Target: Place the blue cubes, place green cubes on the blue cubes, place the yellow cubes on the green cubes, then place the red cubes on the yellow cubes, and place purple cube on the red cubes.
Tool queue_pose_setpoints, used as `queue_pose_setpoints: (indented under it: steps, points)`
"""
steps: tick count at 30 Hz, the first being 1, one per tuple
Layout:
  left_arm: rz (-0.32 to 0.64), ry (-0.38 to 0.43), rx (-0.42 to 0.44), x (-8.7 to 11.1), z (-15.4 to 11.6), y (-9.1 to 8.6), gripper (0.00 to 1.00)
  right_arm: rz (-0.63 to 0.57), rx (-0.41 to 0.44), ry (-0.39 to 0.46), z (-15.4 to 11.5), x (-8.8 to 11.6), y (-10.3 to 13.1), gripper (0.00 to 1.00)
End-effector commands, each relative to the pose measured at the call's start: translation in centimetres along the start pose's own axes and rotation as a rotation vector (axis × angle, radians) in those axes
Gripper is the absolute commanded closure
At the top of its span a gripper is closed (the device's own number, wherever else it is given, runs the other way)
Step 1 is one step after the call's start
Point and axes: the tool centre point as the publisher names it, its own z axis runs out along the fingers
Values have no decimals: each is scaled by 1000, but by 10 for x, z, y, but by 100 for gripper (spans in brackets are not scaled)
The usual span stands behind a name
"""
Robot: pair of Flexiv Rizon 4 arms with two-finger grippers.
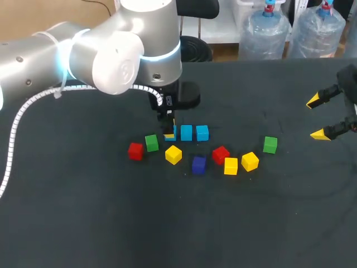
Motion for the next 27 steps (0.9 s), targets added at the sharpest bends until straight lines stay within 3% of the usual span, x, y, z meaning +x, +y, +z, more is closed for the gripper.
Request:
queue_pose_setpoints:
  steps: [1, 5, 19, 27]
  points:
    - [-1, 6, 4, 0, -1, 1, 40, -1, -1, -3, 1, 0, -1, 0]
    - [-2, 9, 5, -1, -1, 1, 0, -1, -1, -3, 1, 0, -1, 0]
    - [-20, 0, -10, 4, -8, 7, 0, -1, -1, -3, 1, 0, -1, 0]
    - [-31, -16, -47, 10, -25, 12, 0, -1, -1, -3, 1, 0, -1, 0]
